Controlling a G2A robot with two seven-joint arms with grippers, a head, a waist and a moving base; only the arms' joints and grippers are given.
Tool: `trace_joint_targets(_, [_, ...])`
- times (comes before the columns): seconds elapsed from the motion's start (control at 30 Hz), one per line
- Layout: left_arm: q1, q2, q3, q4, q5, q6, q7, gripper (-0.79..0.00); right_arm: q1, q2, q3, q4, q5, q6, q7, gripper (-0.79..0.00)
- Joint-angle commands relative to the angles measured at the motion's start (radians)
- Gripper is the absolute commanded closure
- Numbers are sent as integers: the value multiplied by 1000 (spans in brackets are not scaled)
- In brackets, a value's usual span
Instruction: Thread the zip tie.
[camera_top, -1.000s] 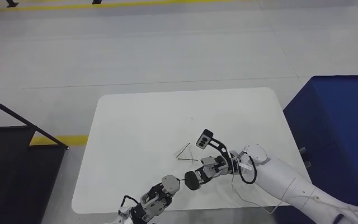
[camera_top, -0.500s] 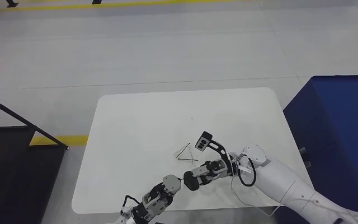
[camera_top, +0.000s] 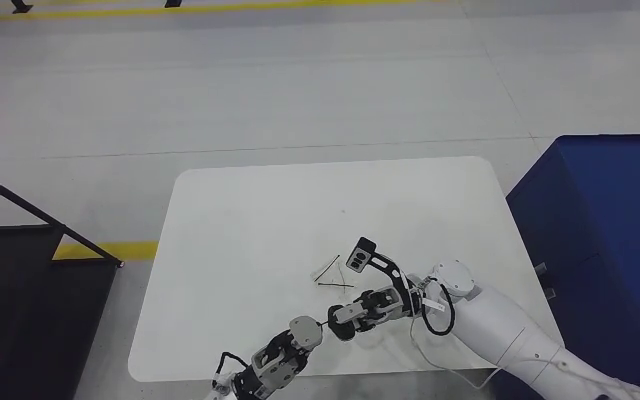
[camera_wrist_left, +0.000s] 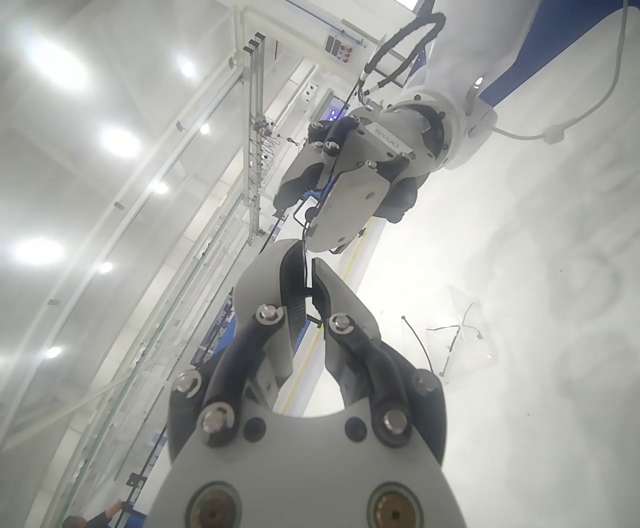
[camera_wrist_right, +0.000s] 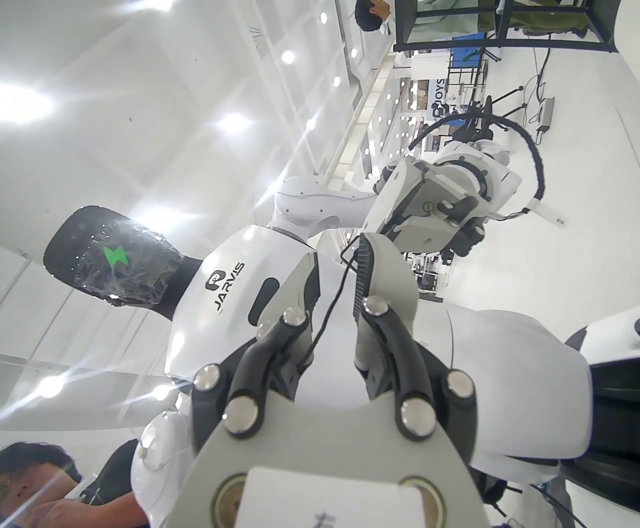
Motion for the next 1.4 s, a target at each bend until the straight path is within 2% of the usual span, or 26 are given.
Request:
trace_joint_targets(0.0, [4, 1, -1, -4, 2, 4, 5, 0, -5, -3, 7, 2, -11, 5, -1, -182])
trace_joint_targets(0.03, [6, 1, -2, -6, 2, 6, 6, 0, -5, -4, 9, 3, -27, 7, -2, -206])
trace_joint_targets(0.23, [12, 4, -5, -16, 31, 12, -4, 0, -18, -13, 22, -3, -66, 19, -1, -185])
trace_joint_targets(0.5, [10, 4, 11, -21, 88, 19, -33, 0, -37, -20, 55, -3, -90, 25, 10, -108])
trace_joint_targets(0.57, [8, 4, 16, -20, 95, 18, -40, 0, -42, -21, 64, -4, -96, 30, 14, -28])
trace_joint_targets(0.6, [7, 3, 19, -19, 95, 17, -42, 0, -45, -22, 67, -5, -99, 32, 17, -15])
trace_joint_targets(0.87, [2, 3, 26, -24, 94, 15, -55, 0, -65, -27, 95, -12, -120, 47, 32, 0])
trace_joint_targets(0.9, [3, 4, 27, -25, 93, 15, -55, -317, -66, -27, 100, -11, -121, 50, 34, 0])
trace_joint_targets(0.93, [4, 3, 25, -27, 87, 22, -59, -573, -66, -27, 106, -9, -123, 53, 36, 0])
trace_joint_targets(0.97, [6, 4, 25, -28, 85, 26, -58, -785, -66, -28, 111, -7, -124, 55, 37, 0])
trace_joint_targets(1.37, [22, 7, -5, -30, 24, 51, -59, -785, -85, -26, 188, 18, -82, 60, 50, 0])
